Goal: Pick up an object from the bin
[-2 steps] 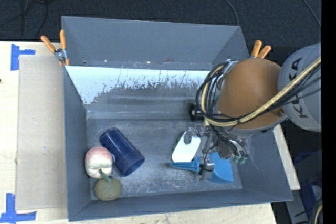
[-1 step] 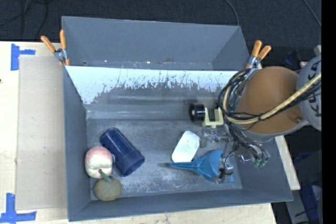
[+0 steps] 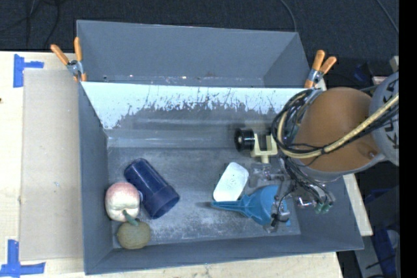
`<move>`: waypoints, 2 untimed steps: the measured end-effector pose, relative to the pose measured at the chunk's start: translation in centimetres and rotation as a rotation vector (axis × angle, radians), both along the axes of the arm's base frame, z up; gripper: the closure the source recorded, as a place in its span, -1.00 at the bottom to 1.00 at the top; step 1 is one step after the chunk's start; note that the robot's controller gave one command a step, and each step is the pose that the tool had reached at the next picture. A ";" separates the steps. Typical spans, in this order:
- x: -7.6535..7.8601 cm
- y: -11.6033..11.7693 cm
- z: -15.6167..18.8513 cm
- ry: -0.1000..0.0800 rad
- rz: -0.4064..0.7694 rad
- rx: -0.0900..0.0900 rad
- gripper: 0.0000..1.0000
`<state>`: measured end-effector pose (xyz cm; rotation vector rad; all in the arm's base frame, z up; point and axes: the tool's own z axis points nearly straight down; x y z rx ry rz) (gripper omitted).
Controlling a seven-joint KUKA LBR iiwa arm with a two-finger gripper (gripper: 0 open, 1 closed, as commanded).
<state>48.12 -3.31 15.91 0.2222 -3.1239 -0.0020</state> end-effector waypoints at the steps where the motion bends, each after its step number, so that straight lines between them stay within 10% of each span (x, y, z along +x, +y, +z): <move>1: -0.3 -3.1 -7.8 -0.009 0.043 -0.002 -1.00; 2: -0.1 -3.6 -10.5 -0.026 0.029 -0.002 1.00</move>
Offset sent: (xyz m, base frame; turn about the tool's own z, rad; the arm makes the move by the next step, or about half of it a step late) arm -0.0117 -0.0317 -0.0891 -0.0078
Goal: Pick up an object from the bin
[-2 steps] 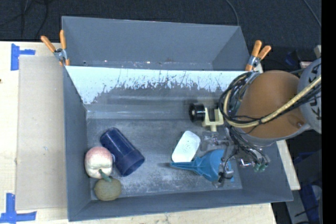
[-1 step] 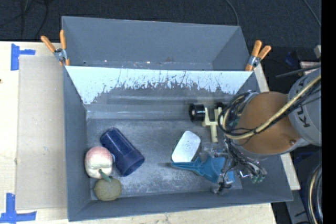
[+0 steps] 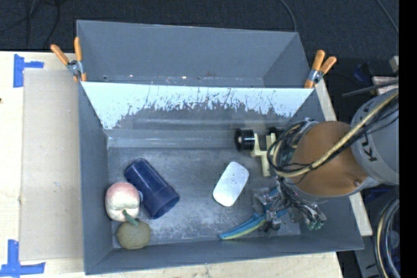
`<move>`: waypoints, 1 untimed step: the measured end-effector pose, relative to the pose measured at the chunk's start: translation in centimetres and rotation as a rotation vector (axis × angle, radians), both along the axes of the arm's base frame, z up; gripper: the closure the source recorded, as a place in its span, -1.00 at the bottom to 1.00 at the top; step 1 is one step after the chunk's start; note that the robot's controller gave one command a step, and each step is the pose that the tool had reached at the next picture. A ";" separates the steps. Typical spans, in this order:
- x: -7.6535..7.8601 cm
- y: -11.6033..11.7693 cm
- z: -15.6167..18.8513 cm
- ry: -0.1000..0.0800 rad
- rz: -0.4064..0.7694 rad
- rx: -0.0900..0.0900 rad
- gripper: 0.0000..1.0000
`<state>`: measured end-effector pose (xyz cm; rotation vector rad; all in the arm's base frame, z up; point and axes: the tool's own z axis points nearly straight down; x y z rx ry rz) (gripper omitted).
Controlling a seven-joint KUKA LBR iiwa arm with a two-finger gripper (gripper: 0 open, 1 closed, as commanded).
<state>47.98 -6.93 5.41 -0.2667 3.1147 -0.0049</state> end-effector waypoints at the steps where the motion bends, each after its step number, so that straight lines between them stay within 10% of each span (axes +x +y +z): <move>1: -0.2 0.0 0.1 0.003 -0.003 0.001 1.00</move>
Offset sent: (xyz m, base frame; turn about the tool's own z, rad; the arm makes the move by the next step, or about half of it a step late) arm 0.0002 0.0000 0.0205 0.0000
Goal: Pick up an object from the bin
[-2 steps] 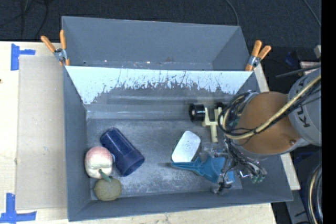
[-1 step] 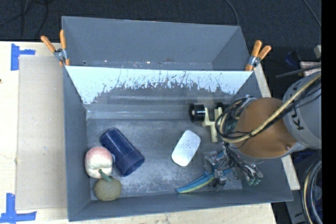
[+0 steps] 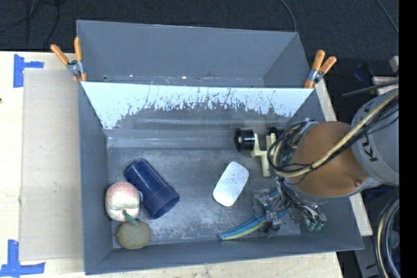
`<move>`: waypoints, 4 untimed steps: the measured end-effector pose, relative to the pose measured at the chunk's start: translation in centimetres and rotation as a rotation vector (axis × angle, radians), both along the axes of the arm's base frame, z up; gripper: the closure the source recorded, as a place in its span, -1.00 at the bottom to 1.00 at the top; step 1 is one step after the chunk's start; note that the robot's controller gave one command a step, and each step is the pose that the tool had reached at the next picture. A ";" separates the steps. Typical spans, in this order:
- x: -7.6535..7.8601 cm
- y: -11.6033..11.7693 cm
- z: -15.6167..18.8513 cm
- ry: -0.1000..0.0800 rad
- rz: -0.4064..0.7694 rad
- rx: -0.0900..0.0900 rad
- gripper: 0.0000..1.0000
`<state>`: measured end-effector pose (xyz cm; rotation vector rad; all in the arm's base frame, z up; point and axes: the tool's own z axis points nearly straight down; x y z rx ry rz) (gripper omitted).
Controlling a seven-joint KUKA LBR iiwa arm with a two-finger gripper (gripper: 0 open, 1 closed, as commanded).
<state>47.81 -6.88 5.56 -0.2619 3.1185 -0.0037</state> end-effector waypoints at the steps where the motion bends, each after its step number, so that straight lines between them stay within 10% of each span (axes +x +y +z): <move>1: -0.1 0.0 0.4 0.003 0.000 0.000 1.00; 4: -0.2 0.1 3.3 0.009 -0.001 0.002 1.00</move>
Offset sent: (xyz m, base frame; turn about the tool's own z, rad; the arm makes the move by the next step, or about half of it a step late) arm 0.0001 0.0000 0.0144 0.0000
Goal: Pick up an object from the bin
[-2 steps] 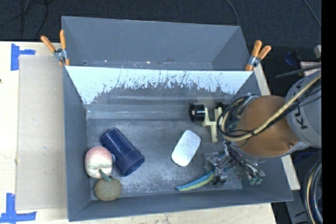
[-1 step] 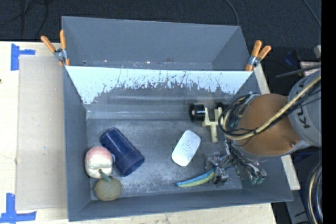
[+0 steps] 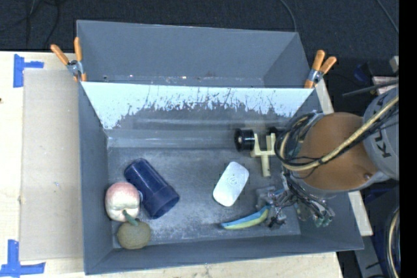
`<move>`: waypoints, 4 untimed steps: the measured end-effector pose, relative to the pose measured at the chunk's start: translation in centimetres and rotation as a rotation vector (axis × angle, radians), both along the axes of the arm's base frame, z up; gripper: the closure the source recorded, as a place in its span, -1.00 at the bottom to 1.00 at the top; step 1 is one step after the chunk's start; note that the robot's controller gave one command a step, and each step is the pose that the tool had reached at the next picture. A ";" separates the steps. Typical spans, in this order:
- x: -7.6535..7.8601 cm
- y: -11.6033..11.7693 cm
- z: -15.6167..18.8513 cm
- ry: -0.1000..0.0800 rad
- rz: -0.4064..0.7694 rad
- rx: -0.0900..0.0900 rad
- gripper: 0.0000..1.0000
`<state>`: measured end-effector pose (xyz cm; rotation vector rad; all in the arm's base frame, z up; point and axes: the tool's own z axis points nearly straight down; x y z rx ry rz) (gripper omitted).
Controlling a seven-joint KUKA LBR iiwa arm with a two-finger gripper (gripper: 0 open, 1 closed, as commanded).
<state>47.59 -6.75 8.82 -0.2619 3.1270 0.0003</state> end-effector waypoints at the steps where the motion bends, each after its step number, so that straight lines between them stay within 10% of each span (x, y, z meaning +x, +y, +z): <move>1: 0.1 0.0 1.9 -0.003 0.000 0.000 1.00; 4: 0.1 0.1 4.4 -0.002 -0.001 0.000 1.00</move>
Offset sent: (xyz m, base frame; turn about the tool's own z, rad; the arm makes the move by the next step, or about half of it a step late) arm 0.0001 0.0000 0.0079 0.0000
